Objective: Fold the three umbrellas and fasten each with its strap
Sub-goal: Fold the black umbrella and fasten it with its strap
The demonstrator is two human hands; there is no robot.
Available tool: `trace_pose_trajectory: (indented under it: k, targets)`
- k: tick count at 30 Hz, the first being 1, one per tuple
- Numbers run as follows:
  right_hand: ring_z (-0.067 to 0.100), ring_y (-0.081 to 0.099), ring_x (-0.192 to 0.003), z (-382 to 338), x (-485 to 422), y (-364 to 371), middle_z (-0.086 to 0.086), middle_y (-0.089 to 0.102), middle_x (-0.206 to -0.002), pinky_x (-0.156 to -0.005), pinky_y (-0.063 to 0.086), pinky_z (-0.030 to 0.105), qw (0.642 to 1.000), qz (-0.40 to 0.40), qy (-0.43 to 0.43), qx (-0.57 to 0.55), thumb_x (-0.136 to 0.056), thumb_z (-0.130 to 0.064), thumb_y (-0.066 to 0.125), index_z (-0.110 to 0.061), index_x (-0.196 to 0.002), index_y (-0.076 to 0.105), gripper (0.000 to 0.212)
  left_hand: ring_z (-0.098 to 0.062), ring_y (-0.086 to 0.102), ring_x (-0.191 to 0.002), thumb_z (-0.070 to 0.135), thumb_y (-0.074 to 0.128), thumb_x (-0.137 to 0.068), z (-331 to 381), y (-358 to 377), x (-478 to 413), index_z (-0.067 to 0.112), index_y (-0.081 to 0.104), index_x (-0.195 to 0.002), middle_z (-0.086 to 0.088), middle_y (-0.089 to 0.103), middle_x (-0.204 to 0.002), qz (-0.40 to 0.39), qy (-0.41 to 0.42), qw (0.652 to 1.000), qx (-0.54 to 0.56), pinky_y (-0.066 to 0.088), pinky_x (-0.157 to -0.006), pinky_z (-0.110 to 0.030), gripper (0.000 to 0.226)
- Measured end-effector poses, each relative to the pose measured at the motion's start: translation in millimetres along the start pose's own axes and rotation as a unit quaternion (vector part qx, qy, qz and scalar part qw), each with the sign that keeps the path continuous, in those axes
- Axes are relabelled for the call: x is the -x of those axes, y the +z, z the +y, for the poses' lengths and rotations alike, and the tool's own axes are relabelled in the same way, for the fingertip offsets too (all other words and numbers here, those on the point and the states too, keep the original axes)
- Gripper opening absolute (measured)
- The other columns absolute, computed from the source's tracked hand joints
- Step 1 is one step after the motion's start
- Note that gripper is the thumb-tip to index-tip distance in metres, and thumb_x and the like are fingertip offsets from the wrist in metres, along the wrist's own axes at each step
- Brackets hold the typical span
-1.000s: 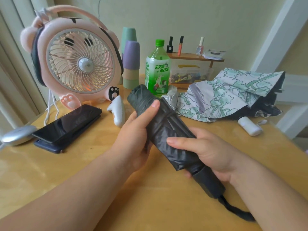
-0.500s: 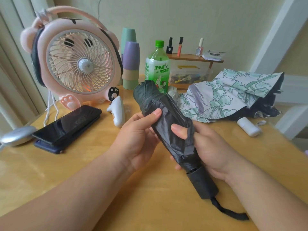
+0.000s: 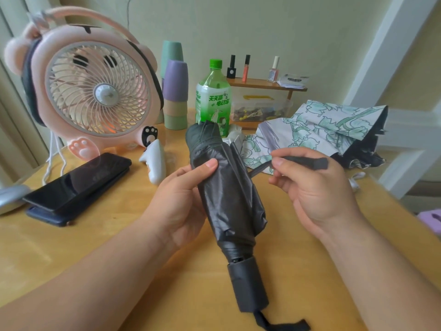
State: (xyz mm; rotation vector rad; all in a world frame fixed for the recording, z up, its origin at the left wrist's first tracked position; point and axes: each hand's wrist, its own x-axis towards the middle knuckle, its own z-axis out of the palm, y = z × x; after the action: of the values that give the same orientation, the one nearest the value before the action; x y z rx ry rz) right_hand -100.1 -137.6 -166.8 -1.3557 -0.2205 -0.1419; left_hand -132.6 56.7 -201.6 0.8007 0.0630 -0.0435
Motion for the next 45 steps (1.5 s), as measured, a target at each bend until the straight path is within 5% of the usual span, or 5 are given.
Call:
trace_pose_trajectory:
  k: [4,10,15,32,45]
  targets:
    - [0.017,0.064,-0.070,-4.3,-1.4,-0.2,0.008,0.068,-0.077,-0.063,0.056,0.028,0.992,-0.030,0.087,-0.085,-0.083,0.002,0.070,-0.001,-0.106,0.070,0.023,-0.034,0.074,-0.081,0.018,0.064,-0.092,3.7,4.0,3.4,-0.003,0.067,-0.115,-0.022,0.072,-0.099,-0.028,-0.029,0.999,-0.003,0.062,-0.075,-0.045,0.031]
    - [0.018,0.064,-0.075,12.5,6.6,10.9,0.010,0.070,-0.095,-0.072,0.051,0.032,0.938,-0.181,0.283,-0.091,-0.080,-0.026,0.071,-0.005,-0.118,0.071,0.043,-0.052,0.055,-0.125,0.017,0.073,-0.091,2.3,6.9,3.4,-0.014,0.048,-0.133,-0.039,0.054,-0.135,0.014,0.010,1.000,0.002,0.048,-0.102,-0.065,0.058]
    - [0.020,0.066,-0.070,19.3,4.5,11.4,0.019,0.070,-0.093,-0.058,0.055,0.027,0.963,-0.108,0.236,-0.079,-0.094,-0.008,0.063,0.009,-0.119,0.066,0.031,-0.020,0.071,-0.065,0.015,0.071,-0.088,-1.6,10.7,4.8,0.015,0.051,-0.085,-0.008,0.071,-0.074,0.058,0.075,0.995,-0.033,0.060,-0.058,-0.034,0.020]
    - [0.019,0.066,-0.071,14.3,6.0,16.9,0.013,0.072,-0.086,-0.061,0.053,0.029,0.975,-0.048,0.183,-0.120,-0.095,-0.003,0.062,-0.008,-0.080,0.068,0.017,-0.029,0.070,-0.084,0.019,0.070,-0.092,2.6,9.5,7.1,0.014,0.053,-0.110,-0.019,0.067,-0.102,0.027,0.045,0.998,-0.034,0.061,-0.074,-0.042,0.025]
    - [0.017,0.066,-0.060,7.1,-0.5,5.7,0.009,0.067,-0.070,-0.051,0.052,0.025,0.980,0.114,0.121,-0.112,-0.088,-0.003,0.075,-0.007,-0.081,0.064,0.013,-0.021,0.072,-0.066,0.018,0.069,-0.092,3.5,12.3,6.7,0.015,0.052,-0.088,-0.008,0.070,-0.080,0.063,0.062,0.996,-0.033,0.058,-0.058,-0.034,0.018]
